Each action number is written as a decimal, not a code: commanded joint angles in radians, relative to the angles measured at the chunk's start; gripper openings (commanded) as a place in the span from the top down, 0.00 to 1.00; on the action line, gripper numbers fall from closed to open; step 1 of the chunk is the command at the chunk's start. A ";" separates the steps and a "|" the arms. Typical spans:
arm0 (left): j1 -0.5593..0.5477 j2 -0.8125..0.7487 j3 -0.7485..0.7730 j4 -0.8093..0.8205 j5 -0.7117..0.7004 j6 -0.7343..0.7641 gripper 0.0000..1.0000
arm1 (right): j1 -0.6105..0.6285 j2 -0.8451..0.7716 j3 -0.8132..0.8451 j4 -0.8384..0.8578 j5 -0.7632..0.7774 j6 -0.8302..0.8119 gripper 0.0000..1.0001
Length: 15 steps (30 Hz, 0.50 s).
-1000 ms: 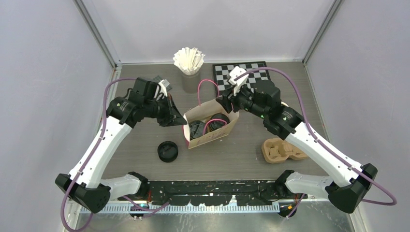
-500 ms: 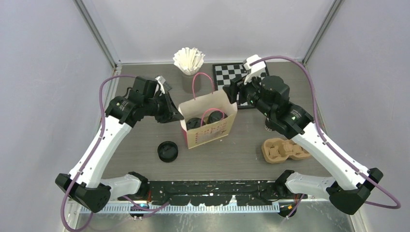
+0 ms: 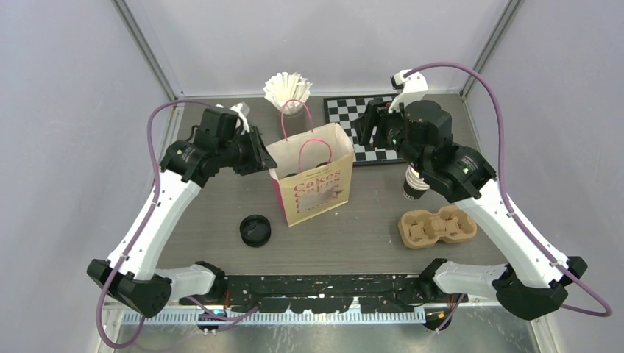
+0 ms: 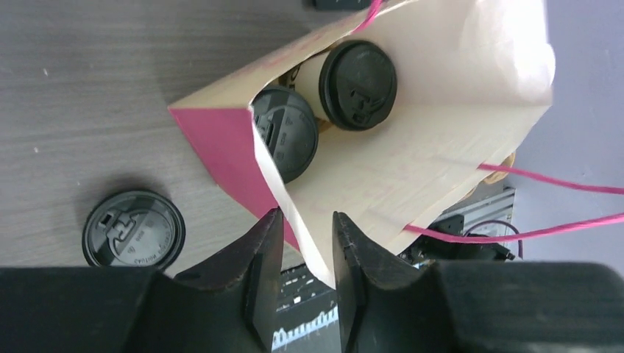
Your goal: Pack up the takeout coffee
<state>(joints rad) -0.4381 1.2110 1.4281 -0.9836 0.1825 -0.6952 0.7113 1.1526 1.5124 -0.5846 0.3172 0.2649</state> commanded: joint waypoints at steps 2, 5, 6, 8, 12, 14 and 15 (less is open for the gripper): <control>0.007 -0.001 0.149 0.031 -0.063 0.104 0.63 | -0.001 0.028 0.095 -0.151 0.056 0.137 0.30; 0.007 0.002 0.219 0.016 -0.112 0.158 0.52 | -0.002 0.009 0.076 -0.184 0.062 0.169 0.10; 0.008 0.004 0.240 0.012 -0.143 0.178 0.47 | -0.003 -0.001 0.065 -0.191 0.074 0.182 0.06; 0.008 0.019 0.273 0.011 -0.204 0.220 0.38 | -0.002 -0.018 0.042 -0.202 0.082 0.201 0.06; 0.034 0.102 0.357 -0.003 -0.295 0.248 0.02 | -0.002 -0.019 0.067 -0.254 0.018 0.198 0.06; 0.056 0.159 0.388 0.019 -0.303 0.245 0.00 | -0.003 -0.014 0.079 -0.279 -0.046 0.170 0.06; 0.065 0.186 0.395 0.040 -0.305 0.246 0.00 | -0.001 -0.019 0.077 -0.280 -0.076 0.156 0.06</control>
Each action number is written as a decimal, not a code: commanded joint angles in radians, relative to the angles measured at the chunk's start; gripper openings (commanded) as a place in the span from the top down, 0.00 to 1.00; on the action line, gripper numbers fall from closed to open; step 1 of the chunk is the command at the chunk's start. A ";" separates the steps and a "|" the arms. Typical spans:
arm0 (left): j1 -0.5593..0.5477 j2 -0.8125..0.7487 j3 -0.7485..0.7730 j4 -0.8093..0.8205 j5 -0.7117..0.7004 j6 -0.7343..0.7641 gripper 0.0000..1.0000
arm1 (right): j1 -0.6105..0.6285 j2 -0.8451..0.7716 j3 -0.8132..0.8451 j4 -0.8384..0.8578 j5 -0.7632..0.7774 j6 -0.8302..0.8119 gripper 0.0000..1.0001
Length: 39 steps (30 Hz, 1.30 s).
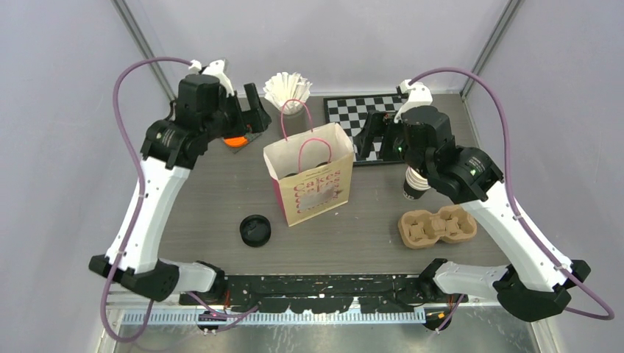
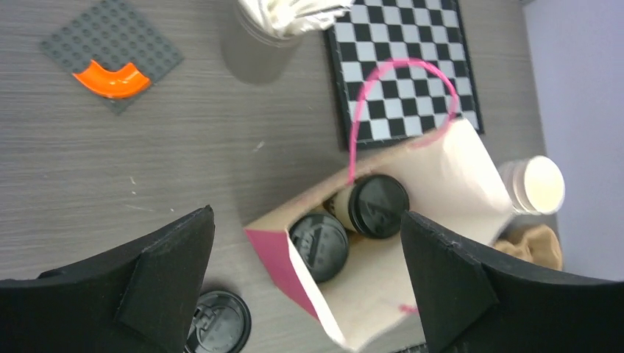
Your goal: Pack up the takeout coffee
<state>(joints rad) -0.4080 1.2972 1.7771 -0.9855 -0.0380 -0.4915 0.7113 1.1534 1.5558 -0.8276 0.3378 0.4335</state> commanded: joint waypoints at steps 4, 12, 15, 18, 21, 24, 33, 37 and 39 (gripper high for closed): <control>0.091 0.221 0.090 0.125 -0.061 0.017 0.02 | -0.002 -0.067 -0.003 0.003 -0.159 -0.037 0.06; 0.149 0.451 0.167 0.287 0.046 0.027 0.23 | -0.002 -0.145 -0.082 0.053 -0.157 -0.096 0.08; 0.186 0.522 0.164 0.392 0.141 -0.039 0.37 | -0.002 -0.121 -0.059 0.032 -0.095 -0.084 0.07; 0.191 0.582 0.187 0.488 0.206 -0.096 0.48 | -0.002 -0.071 0.028 -0.032 -0.076 -0.007 0.08; 0.181 0.617 0.210 0.501 0.207 -0.084 0.51 | -0.002 -0.052 0.048 -0.038 -0.115 0.035 0.11; 0.181 0.632 0.187 0.540 0.208 -0.085 0.55 | -0.002 -0.057 0.031 -0.038 -0.112 0.074 0.13; 0.181 0.656 0.182 0.577 0.225 -0.084 0.78 | -0.001 -0.089 -0.017 -0.012 -0.094 0.110 0.13; 0.181 0.634 0.158 0.561 0.195 -0.075 0.73 | -0.002 -0.074 0.002 -0.012 -0.099 0.089 0.13; 0.178 0.626 0.141 0.563 0.177 -0.066 0.71 | -0.002 -0.061 0.014 -0.014 -0.108 0.079 0.14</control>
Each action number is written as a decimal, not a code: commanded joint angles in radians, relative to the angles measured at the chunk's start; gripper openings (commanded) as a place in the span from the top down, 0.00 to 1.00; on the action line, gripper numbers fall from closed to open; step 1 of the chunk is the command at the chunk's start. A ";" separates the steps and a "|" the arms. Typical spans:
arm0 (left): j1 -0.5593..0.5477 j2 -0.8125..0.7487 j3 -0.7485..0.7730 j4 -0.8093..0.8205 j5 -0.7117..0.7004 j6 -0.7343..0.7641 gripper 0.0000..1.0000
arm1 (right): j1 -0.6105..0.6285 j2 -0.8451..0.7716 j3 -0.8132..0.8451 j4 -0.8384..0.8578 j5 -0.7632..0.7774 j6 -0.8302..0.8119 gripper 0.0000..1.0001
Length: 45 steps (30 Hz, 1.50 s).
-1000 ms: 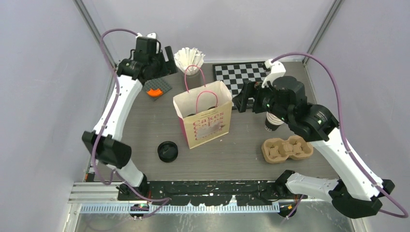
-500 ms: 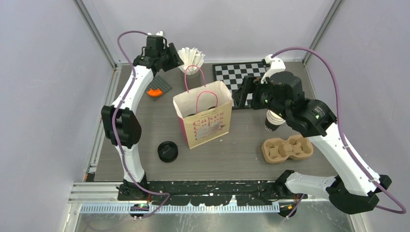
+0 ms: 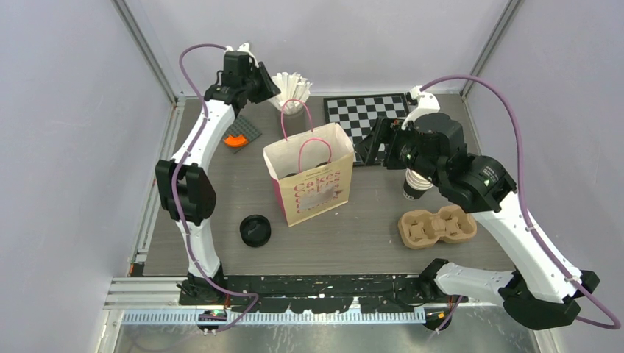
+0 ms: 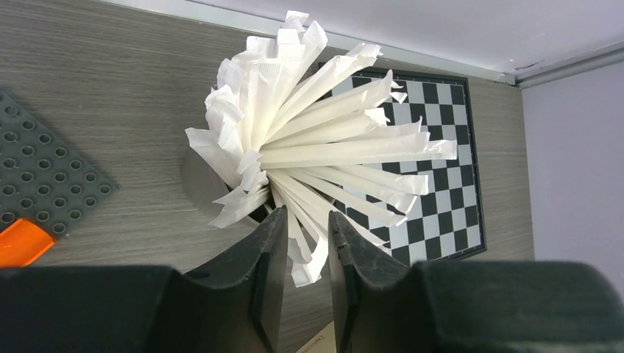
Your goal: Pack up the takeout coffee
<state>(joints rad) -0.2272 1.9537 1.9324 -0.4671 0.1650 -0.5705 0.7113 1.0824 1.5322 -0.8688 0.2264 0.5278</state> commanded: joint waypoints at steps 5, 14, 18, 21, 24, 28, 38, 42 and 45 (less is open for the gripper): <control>-0.011 -0.025 -0.023 0.025 -0.029 0.028 0.69 | -0.002 0.024 0.052 0.010 -0.011 -0.036 0.13; -0.040 -0.042 -0.040 0.039 -0.030 0.072 0.94 | -0.002 0.004 0.045 0.001 -0.011 -0.049 0.14; -0.040 -0.092 -0.014 0.013 -0.052 0.098 1.00 | -0.002 -0.010 0.035 0.005 -0.008 -0.048 0.13; -0.040 -0.141 0.017 -0.015 -0.081 0.108 1.00 | -0.003 -0.014 0.029 0.003 -0.011 -0.044 0.13; -0.044 -0.190 0.049 -0.047 -0.110 0.120 1.00 | -0.002 -0.015 0.025 0.003 -0.012 -0.046 0.13; -0.050 -0.245 0.101 -0.094 -0.118 0.135 1.00 | -0.002 -0.002 0.035 0.008 -0.013 -0.049 0.13; -0.066 -0.401 0.186 -0.235 -0.087 0.174 1.00 | -0.002 0.047 0.078 0.017 -0.033 -0.053 0.13; -0.066 -0.473 0.169 -0.235 -0.050 0.148 1.00 | -0.003 0.051 0.083 0.019 -0.026 -0.065 0.13; -0.066 -0.537 0.130 -0.212 0.014 0.072 1.00 | -0.002 0.051 0.086 0.016 -0.017 -0.078 0.13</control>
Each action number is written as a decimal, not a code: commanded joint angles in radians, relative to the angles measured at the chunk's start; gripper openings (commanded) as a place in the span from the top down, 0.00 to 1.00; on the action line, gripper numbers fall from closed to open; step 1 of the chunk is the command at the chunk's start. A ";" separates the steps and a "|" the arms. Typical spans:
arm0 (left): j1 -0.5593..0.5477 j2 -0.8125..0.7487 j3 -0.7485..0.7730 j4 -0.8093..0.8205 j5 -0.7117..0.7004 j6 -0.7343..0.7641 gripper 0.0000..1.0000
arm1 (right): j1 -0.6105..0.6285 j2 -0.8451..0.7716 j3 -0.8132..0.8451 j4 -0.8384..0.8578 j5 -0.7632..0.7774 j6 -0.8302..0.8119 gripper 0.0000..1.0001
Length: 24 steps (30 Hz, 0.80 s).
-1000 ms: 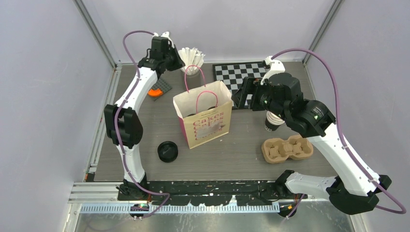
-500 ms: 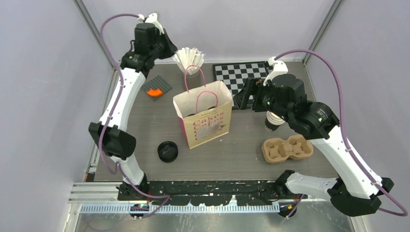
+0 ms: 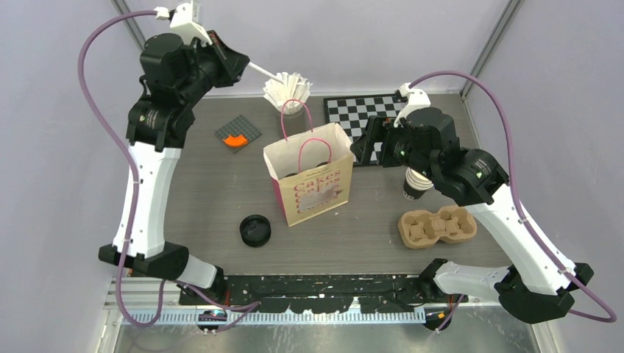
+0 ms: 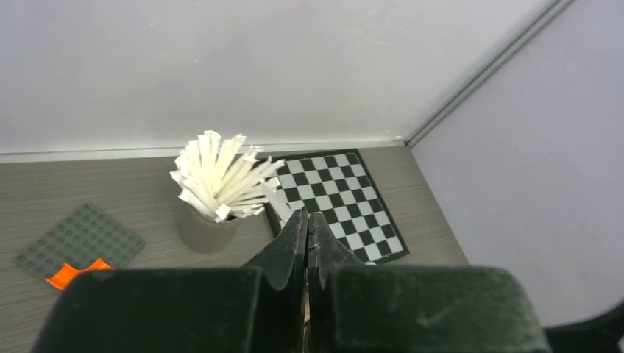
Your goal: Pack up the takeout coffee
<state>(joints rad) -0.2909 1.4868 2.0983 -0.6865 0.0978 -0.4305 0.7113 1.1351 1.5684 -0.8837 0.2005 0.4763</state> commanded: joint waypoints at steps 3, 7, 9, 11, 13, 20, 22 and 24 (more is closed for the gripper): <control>-0.002 -0.133 -0.094 0.062 0.185 -0.170 1.00 | -0.002 -0.001 0.049 0.028 0.017 -0.040 0.13; -0.002 -0.204 -0.205 0.198 0.331 -0.336 1.00 | -0.001 -0.001 0.053 0.024 0.022 -0.064 0.13; -0.002 -0.222 -0.226 0.194 0.360 -0.357 1.00 | -0.002 -0.004 0.062 0.016 0.040 -0.087 0.13; -0.002 -0.244 -0.258 0.208 0.376 -0.350 1.00 | -0.001 -0.013 0.057 0.020 0.057 -0.107 0.13; -0.002 -0.264 -0.315 0.266 0.402 -0.363 1.00 | -0.002 -0.025 0.045 0.026 0.062 -0.122 0.12; -0.002 -0.296 -0.417 0.223 0.475 -0.380 1.00 | -0.002 -0.059 0.023 0.025 0.091 -0.147 0.12; -0.002 -0.310 -0.456 0.224 0.477 -0.376 1.00 | -0.002 -0.075 0.009 0.025 0.092 -0.146 0.12; -0.002 -0.316 -0.503 0.229 0.477 -0.374 1.00 | -0.002 -0.092 -0.004 0.022 0.095 -0.145 0.11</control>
<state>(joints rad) -0.2924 1.2152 1.6493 -0.4900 0.5293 -0.8032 0.7113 1.0950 1.5757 -0.8864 0.2668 0.3492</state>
